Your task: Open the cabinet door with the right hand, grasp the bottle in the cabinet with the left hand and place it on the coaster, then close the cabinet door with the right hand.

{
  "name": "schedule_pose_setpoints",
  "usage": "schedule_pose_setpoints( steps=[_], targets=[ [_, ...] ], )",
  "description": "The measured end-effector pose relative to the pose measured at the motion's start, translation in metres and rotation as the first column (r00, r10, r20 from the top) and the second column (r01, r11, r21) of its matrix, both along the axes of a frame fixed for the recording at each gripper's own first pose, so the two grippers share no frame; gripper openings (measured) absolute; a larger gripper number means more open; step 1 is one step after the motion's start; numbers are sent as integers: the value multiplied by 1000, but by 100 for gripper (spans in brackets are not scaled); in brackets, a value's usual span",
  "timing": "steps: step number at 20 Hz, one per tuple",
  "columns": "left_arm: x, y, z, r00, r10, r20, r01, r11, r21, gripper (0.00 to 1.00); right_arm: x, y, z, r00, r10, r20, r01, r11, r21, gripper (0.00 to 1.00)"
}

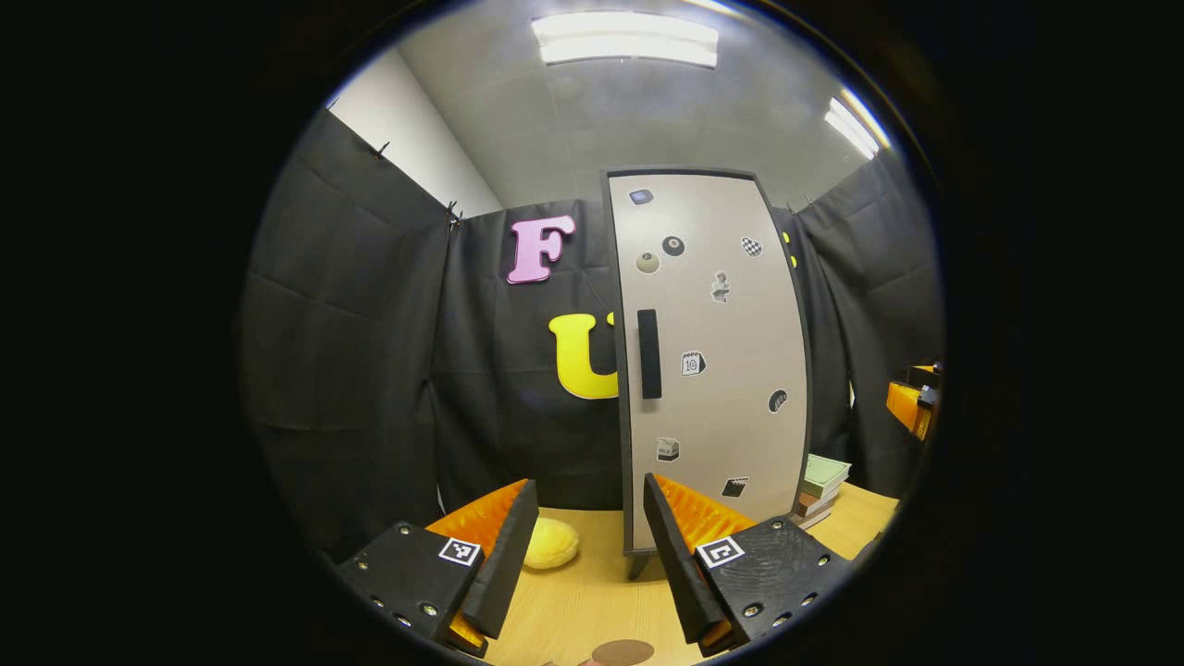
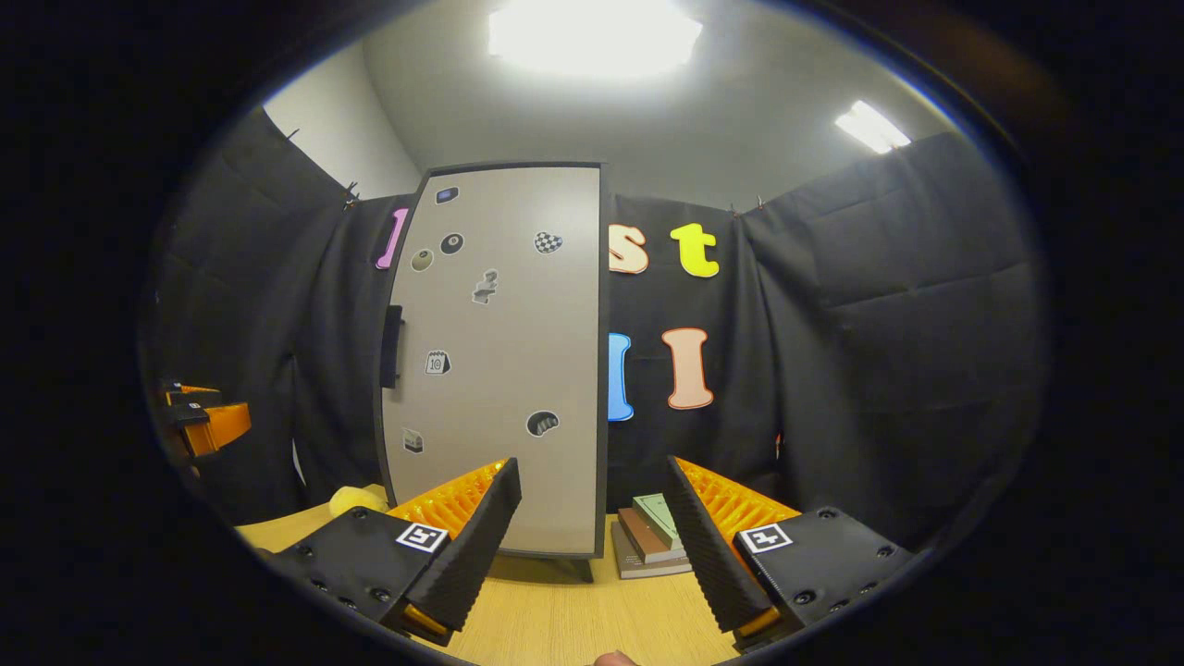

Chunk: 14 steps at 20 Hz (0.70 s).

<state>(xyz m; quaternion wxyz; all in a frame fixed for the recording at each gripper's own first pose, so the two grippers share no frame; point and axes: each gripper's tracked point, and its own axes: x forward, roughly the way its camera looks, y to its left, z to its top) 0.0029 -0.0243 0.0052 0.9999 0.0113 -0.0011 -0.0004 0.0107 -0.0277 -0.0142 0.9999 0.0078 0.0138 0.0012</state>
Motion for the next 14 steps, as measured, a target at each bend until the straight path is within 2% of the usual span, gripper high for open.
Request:
schedule_pose_setpoints(
  steps=[14],
  targets=[
    [-10,-12,13,1000,22,17,-23,1000,19,67,-3,-17,-2,999,33,-1,-33,999,3,99]
  ],
)
